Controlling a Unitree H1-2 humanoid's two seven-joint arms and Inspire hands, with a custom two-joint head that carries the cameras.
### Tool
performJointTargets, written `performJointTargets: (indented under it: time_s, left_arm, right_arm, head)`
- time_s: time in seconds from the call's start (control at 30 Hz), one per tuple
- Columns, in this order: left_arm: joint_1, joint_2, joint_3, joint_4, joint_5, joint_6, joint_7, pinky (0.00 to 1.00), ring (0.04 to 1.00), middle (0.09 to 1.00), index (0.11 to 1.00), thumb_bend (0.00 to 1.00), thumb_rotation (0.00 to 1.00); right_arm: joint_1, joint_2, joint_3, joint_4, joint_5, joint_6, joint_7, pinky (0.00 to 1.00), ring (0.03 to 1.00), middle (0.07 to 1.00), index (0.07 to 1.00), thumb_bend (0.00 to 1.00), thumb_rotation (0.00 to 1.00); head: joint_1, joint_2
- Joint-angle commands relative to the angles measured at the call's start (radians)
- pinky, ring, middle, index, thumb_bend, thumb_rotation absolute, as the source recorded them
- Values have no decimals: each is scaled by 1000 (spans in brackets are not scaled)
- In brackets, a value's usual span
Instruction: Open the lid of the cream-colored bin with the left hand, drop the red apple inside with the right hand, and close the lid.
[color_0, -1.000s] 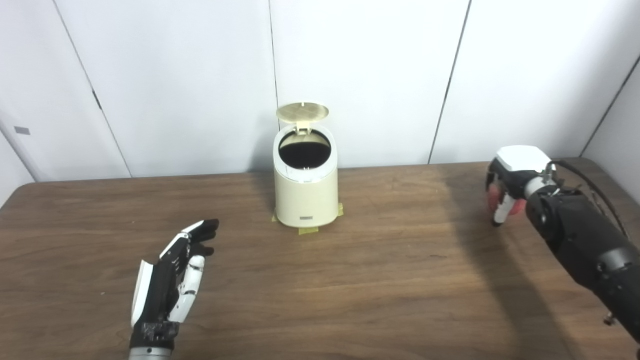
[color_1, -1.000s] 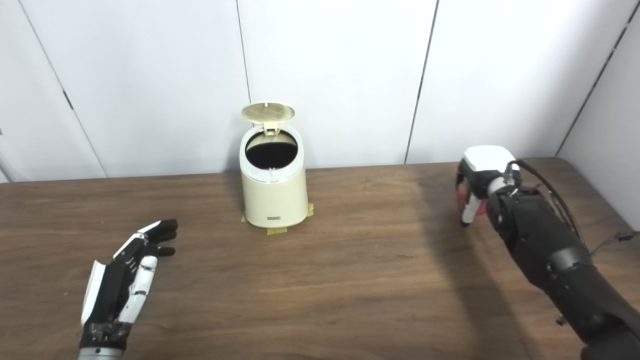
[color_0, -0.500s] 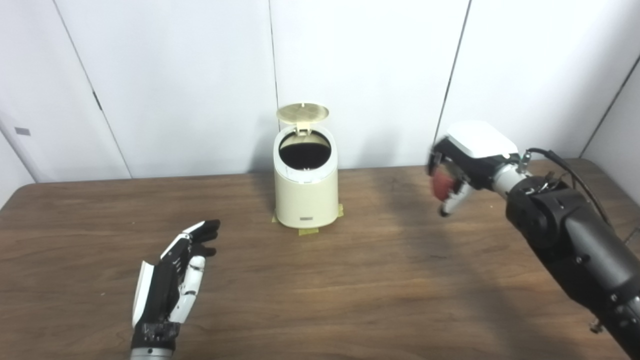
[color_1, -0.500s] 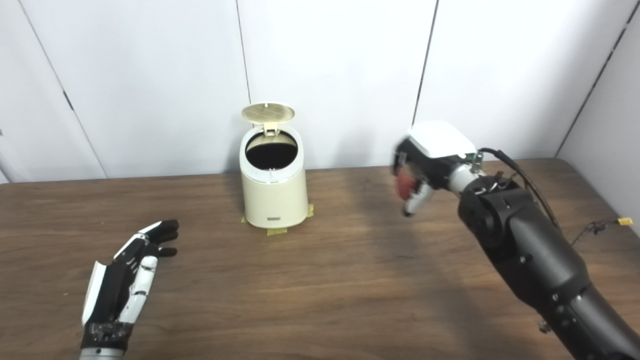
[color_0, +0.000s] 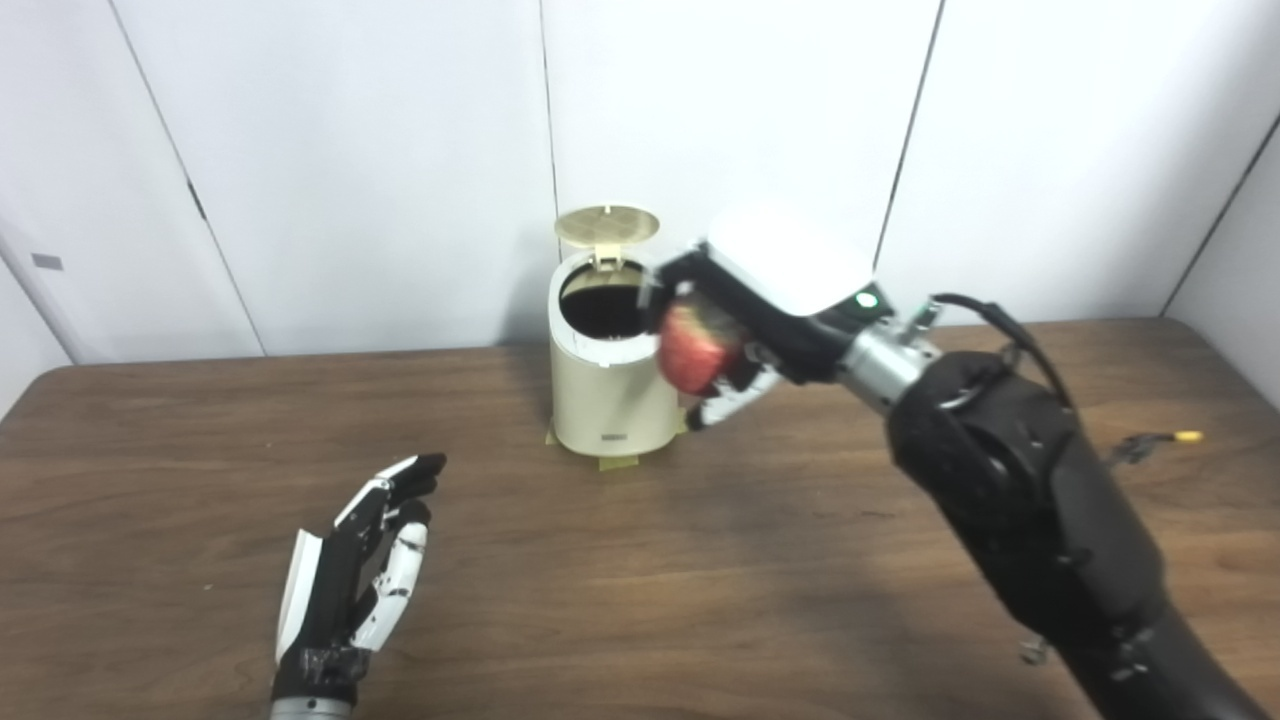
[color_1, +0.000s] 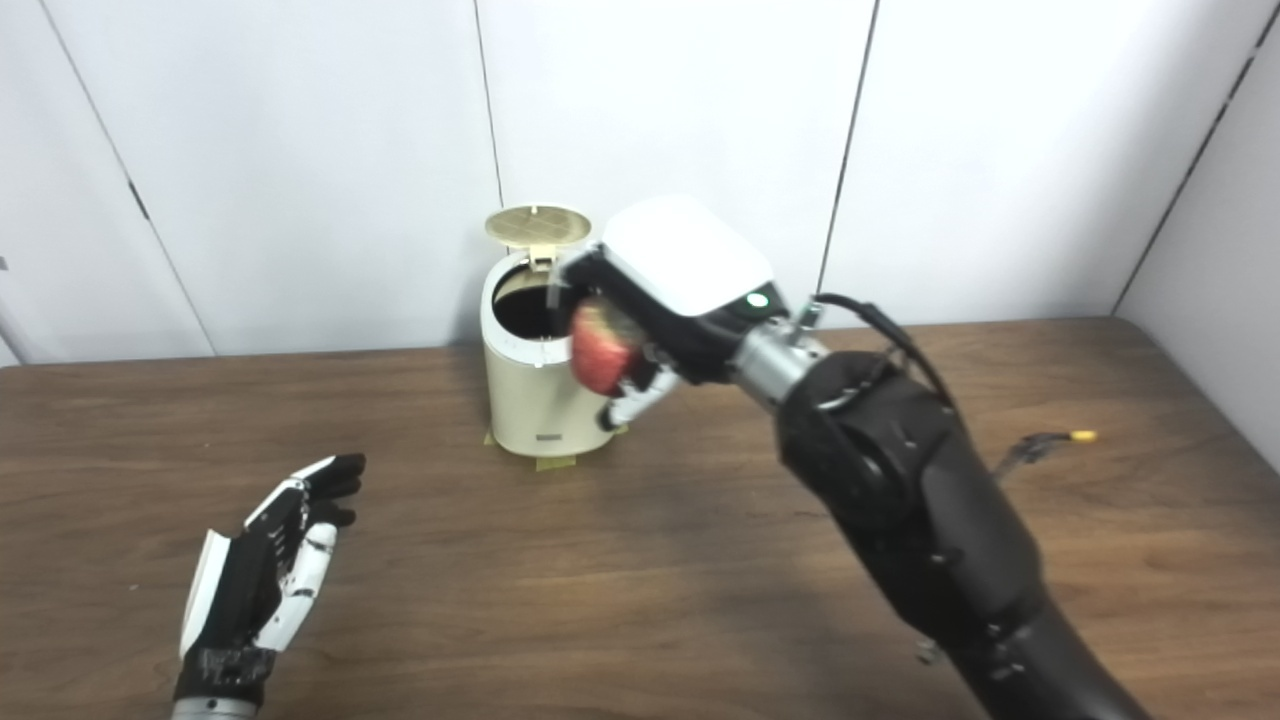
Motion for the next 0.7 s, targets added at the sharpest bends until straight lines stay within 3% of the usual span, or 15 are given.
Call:
performJointTargets:
  time_s: [0.0,0.13,0.3,0.67]
  left_arm:
    - [-29,-9,5,-7,-7,-29,11,714,807,825,800,196,725]
    - [-34,-13,4,3,0,-29,15,704,805,827,801,211,744]
    - [-37,-15,2,12,-1,-34,17,710,809,831,806,216,775]
    - [-39,-18,-5,16,20,-44,26,737,823,842,820,209,822]
  right_arm:
    - [-55,21,-20,15,0,-45,-70,483,438,549,450,513,0]
    - [-65,63,-28,104,-6,-105,-161,343,422,556,459,511,0]
    - [-88,87,-19,222,-53,-172,-275,332,418,558,462,511,0]
    - [-154,110,17,457,-168,-243,-503,315,430,570,454,508,0]
  head:
    - [0,0]
    - [1,-3]
    - [1,-5]
    - [6,-7]
